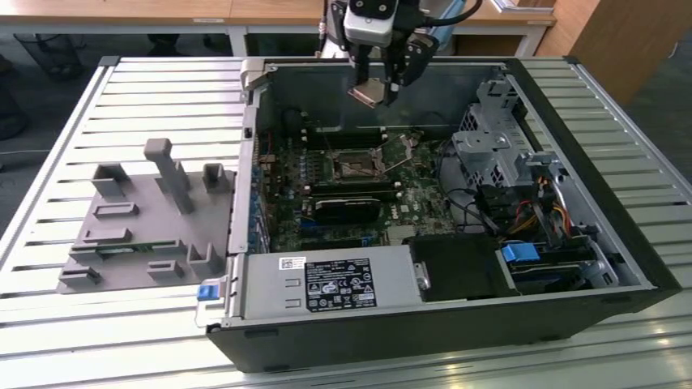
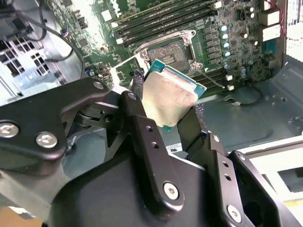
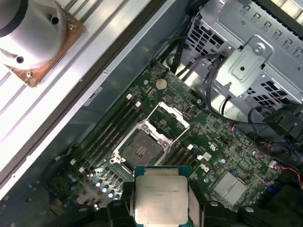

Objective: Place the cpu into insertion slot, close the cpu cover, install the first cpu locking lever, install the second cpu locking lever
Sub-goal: 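Place the cpu into insertion slot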

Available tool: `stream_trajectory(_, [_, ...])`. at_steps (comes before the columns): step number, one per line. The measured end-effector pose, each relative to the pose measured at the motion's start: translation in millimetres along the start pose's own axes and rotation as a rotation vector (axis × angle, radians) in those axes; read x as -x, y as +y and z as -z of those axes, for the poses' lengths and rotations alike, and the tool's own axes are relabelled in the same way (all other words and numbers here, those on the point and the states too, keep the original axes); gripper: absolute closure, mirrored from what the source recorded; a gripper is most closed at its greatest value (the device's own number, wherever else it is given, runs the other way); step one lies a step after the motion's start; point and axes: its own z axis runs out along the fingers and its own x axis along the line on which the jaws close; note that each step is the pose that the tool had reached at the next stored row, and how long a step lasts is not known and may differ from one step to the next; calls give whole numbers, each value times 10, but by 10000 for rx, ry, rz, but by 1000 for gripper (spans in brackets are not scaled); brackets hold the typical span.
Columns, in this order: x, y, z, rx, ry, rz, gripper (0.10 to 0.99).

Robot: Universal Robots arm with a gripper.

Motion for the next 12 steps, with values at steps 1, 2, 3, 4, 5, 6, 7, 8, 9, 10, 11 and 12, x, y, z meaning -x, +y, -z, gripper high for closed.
stream_trajectory(1, [0,0,-1,1,-10,-136,549])
stream_trajectory(2, [0,0,-2,1,-19,-275,549])
stream_trajectory(3, [0,0,-3,1,-28,-408,549])
stream_trajectory(4, [0,0,-4,2,-37,-543,549])
stream_trajectory(5, [0,0,-4,2,-46,-676,549])
stream_trajectory(6, [0,0,-5,3,-55,-810,549])
stream_trajectory(7, [0,0,-6,3,-65,-943,549])
stream_trajectory(8, [-1,0,-7,4,-74,-1085,549])
stream_trajectory(9, [-1,0,-8,5,-82,-1203,549])
stream_trajectory(10, [-1,0,-9,5,-91,-1346,549])
stream_trajectory(11, [-1,0,-10,6,-100,-1478,549])
stream_trajectory(12, [-1,0,-11,7,-109,-1611,549])
